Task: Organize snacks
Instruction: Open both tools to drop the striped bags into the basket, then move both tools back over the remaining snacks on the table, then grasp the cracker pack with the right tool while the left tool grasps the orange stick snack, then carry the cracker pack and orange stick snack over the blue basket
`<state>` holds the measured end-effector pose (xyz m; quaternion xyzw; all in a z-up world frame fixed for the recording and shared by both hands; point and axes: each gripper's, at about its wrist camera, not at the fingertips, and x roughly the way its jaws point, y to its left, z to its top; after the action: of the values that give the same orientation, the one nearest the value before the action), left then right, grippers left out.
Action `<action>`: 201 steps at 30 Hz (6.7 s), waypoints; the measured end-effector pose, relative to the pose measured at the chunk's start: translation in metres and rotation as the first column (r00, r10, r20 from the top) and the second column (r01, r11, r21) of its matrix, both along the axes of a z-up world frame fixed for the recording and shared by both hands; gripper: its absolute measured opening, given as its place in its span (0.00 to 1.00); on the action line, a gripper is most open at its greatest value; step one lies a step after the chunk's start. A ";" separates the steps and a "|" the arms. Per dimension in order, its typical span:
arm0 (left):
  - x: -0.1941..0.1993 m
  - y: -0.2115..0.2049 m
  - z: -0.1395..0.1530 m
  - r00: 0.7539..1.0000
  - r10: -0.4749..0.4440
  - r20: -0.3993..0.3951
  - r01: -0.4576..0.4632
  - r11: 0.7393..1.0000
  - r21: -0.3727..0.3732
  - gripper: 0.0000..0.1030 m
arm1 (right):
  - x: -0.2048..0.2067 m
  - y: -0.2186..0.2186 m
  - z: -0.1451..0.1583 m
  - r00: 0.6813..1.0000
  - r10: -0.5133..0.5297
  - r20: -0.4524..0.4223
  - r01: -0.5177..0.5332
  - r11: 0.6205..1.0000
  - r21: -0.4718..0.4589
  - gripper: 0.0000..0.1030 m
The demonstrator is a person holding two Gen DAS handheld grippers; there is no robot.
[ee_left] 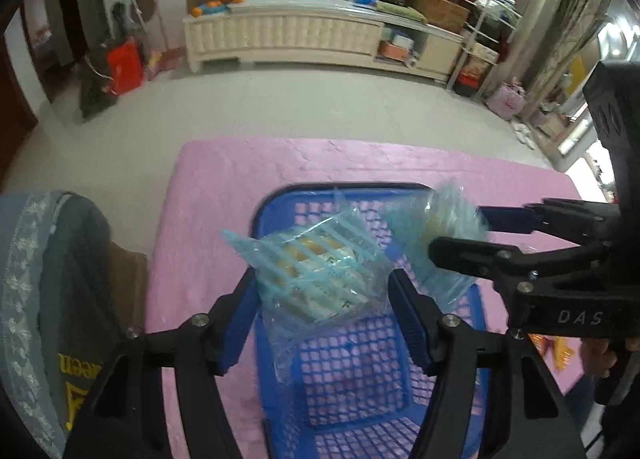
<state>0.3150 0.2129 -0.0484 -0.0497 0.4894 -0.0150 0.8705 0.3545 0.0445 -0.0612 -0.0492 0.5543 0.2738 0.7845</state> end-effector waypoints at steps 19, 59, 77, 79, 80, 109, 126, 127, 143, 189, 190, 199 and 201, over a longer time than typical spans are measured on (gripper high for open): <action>-0.058 -0.036 0.043 0.999 -0.018 0.030 0.018 1.000 -0.007 0.70 | -0.050 -0.044 0.042 0.995 -0.038 0.090 0.037 0.999 0.008 0.80; -0.115 -0.242 0.033 0.974 -0.222 0.045 0.225 0.972 -0.069 0.70 | -0.165 -0.272 0.043 0.945 -0.301 0.125 0.302 0.953 0.010 0.80; -0.097 -0.292 -0.065 0.966 -0.205 -0.156 0.182 0.972 -0.150 0.70 | -0.154 -0.301 -0.060 0.979 -0.196 0.060 0.202 0.970 -0.138 0.80; -0.093 -0.289 -0.072 0.967 -0.196 -0.165 0.171 0.973 -0.153 0.70 | -0.149 -0.303 -0.069 0.980 -0.189 0.061 0.196 0.968 -0.153 0.80; -0.091 -0.289 -0.078 0.966 -0.191 -0.173 0.164 0.973 -0.159 0.70 | -0.146 -0.304 -0.074 0.981 -0.187 0.054 0.193 0.969 -0.156 0.80; -0.069 -0.294 -0.102 0.959 -0.186 -0.212 0.158 0.977 -0.142 0.70 | -0.101 -0.301 -0.085 0.987 -0.129 0.092 0.144 0.975 -0.170 0.52; -0.073 -0.326 -0.114 0.927 -0.249 -0.279 0.199 0.960 -0.194 0.53 | -0.138 -0.343 -0.080 0.947 -0.312 -0.083 0.309 0.950 -0.039 0.52; -0.071 -0.327 -0.116 0.926 -0.247 -0.286 0.196 0.961 -0.196 0.53 | -0.140 -0.346 -0.082 0.945 -0.316 -0.090 0.314 0.949 -0.038 0.52; -0.053 -0.353 -0.152 0.898 -0.250 -0.361 0.203 0.965 -0.165 0.29 | -0.142 -0.355 -0.119 0.919 -0.343 -0.194 0.351 0.936 0.006 0.52; -0.090 -0.121 0.009 0.989 -0.092 -0.112 0.083 0.993 -0.085 0.13 | -0.115 -0.113 0.025 0.993 -0.113 -0.022 0.114 0.991 0.067 0.52; -0.089 -0.113 0.008 0.990 -0.083 -0.115 0.073 0.994 -0.087 0.13 | -0.114 -0.105 0.026 0.995 -0.102 -0.021 0.103 0.992 0.068 0.52; -0.073 -0.053 0.004 0.990 -0.040 -0.134 0.026 0.994 -0.104 0.13 | -0.088 -0.043 0.015 0.997 -0.047 -0.060 0.051 0.996 0.072 0.52; -0.066 -0.042 0.002 0.990 -0.035 -0.136 0.022 0.995 -0.102 0.13 | -0.080 -0.031 0.011 0.996 -0.048 -0.073 0.053 0.996 0.073 0.52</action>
<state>0.2485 0.1707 -0.0464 -0.0872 0.5477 -0.0484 0.8307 0.2747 0.0133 -0.0501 0.0041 0.5723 0.2758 0.7723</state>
